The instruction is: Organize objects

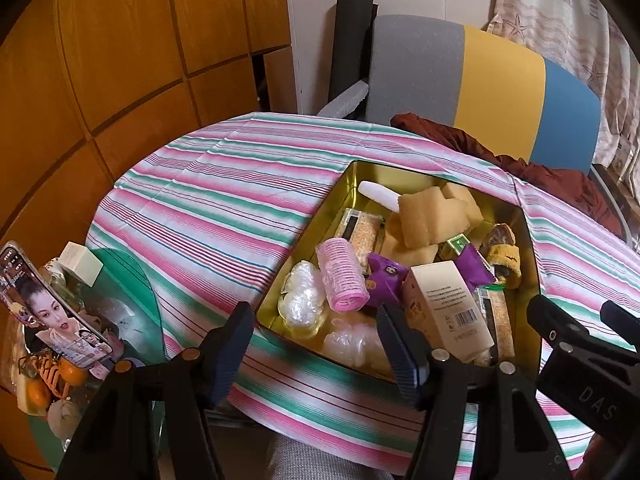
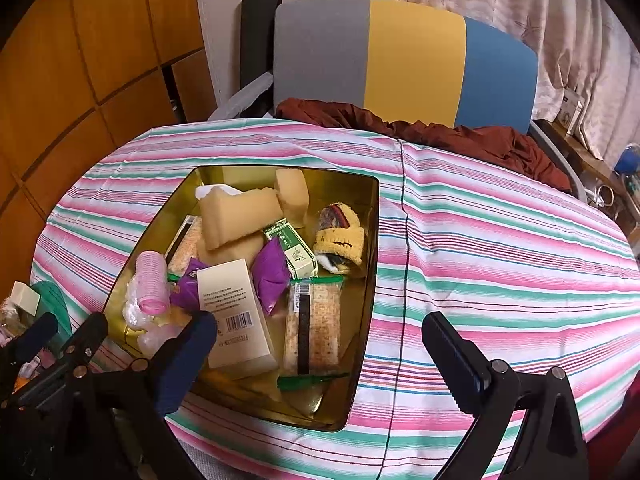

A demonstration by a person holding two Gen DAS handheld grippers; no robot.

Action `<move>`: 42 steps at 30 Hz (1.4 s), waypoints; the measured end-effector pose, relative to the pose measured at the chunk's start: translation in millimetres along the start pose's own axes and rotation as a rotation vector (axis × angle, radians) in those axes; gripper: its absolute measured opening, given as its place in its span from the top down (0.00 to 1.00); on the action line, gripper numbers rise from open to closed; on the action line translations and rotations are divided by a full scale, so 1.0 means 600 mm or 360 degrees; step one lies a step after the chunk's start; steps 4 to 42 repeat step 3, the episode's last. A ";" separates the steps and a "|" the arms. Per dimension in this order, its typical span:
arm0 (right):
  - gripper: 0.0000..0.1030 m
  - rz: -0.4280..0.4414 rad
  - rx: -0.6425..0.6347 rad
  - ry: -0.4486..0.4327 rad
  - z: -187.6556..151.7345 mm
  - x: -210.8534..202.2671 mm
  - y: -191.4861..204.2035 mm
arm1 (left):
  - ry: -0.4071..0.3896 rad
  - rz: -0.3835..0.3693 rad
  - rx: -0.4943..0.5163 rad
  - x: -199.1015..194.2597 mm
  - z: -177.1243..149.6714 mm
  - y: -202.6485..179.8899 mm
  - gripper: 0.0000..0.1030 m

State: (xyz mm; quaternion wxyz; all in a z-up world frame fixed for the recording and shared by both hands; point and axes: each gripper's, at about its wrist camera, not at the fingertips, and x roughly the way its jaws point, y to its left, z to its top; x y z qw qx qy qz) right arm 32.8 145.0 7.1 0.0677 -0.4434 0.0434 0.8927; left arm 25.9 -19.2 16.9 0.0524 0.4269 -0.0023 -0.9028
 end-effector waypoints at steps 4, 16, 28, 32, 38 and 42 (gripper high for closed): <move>0.00 -0.0006 0.0008 0.0003 0.000 0.002 -0.002 | 0.0015 -0.0010 0.0001 0.004 -0.001 0.000 0.37; 0.00 -0.0006 0.0008 0.0003 0.000 0.002 -0.002 | 0.0015 -0.0010 0.0001 0.004 -0.001 0.000 0.37; 0.00 -0.0006 0.0008 0.0003 0.000 0.002 -0.002 | 0.0015 -0.0010 0.0001 0.004 -0.001 0.000 0.37; 0.00 -0.0006 0.0008 0.0003 0.000 0.002 -0.002 | 0.0015 -0.0010 0.0001 0.004 -0.001 0.000 0.37; 0.00 -0.0006 0.0008 0.0003 0.000 0.002 -0.002 | 0.0015 -0.0010 0.0001 0.004 -0.001 0.000 0.37; 0.00 -0.0006 0.0008 0.0003 0.000 0.002 -0.002 | 0.0015 -0.0010 0.0001 0.004 -0.001 0.000 0.37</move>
